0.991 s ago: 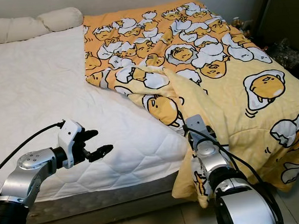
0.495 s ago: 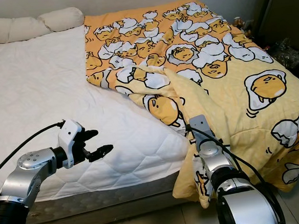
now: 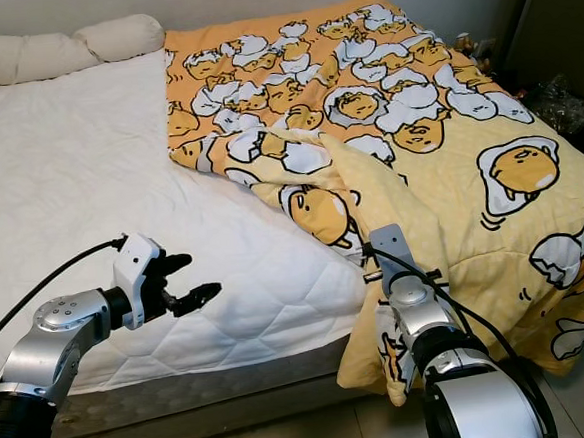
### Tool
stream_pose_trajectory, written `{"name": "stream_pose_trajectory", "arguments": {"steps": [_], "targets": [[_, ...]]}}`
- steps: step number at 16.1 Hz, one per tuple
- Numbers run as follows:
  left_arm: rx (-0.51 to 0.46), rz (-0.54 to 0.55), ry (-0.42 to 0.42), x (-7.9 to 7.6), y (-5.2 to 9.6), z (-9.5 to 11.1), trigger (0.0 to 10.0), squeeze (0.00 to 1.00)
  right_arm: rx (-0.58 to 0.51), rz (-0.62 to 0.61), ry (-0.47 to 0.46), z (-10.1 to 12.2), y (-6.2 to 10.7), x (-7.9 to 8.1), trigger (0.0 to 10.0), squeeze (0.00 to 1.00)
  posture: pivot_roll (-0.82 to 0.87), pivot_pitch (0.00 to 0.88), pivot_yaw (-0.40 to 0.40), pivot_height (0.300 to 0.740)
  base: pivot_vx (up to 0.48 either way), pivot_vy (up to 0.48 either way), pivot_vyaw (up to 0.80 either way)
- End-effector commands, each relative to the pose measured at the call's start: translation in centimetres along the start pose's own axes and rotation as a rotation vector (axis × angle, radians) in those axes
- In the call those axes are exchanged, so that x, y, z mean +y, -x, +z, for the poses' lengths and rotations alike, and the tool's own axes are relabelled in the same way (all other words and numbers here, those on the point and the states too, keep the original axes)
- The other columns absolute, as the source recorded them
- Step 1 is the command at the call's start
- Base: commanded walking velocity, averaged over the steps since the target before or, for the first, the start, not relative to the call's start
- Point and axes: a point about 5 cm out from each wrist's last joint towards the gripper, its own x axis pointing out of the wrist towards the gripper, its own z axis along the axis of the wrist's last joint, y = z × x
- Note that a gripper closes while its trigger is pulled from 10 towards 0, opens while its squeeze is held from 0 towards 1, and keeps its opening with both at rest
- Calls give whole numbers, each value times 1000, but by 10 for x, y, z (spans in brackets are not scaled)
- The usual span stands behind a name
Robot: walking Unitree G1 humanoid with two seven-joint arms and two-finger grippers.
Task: Clean up the room
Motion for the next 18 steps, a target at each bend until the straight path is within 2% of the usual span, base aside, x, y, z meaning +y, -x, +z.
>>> {"name": "stream_pose_trajectory", "arguments": {"steps": [1, 4, 6, 7, 9, 12, 13, 15, 17, 18], "targets": [[7, 0, -14, 2, 1, 3, 10000, 0, 6, 20, -30, -1, 0, 2, 0, 0, 2, 0, 125, 740, 0, 0, 0], [4, 1, -17, 2, 2, 4, 10000, 0, -42, 85, -78, 7, 0, 5, 0, 0, 2, 0, 125, 740, 0, 0, 0], [4, 2, -18, 3, 2, 5, 10000, 0, -177, 287, -120, 30, 3, 19, 0, 0, 2, 0, 125, 740, 0, 0, 0], [4, 1, -18, 3, 2, 5, 10000, 0, -272, 458, -109, 44, 9, 31, 0, 0, 2, 0, 125, 740, 0, 0, 0], [5, -1, -19, 3, 2, 5, 10000, 0, -375, 752, 2, 54, 26, 47, 0, 0, 1, 0, 127, 740, 0, 0, 0], [5, -3, -19, 3, 2, 5, 10000, 0, -387, 1004, 133, 49, 45, 52, 0, 0, 1, 0, 127, 740, 0, 0, 0], [6, -4, -20, 3, 2, 5, 10000, 0, -392, 1106, 135, 47, 53, 50, 0, 0, 1, 0, 127, 740, 0, 0, 0], [7, -5, -20, 3, 2, 5, 10000, 0, -366, 1181, 154, 41, 59, 47, 0, 0, 0, 0, 129, 740, 0, 0, 0], [8, -5, -20, 4, 2, 5, 10000, 0, -310, 1189, 186, 33, 61, 44, 0, 0, 0, 0, 130, 740, 0, 0, 0], [8, -5, -20, 4, 2, 5, 10000, 0, -260, 1067, 238, 29, 51, 39, 10000, 0, 0, 0, 130, 740, 0, 0, 0]]}}
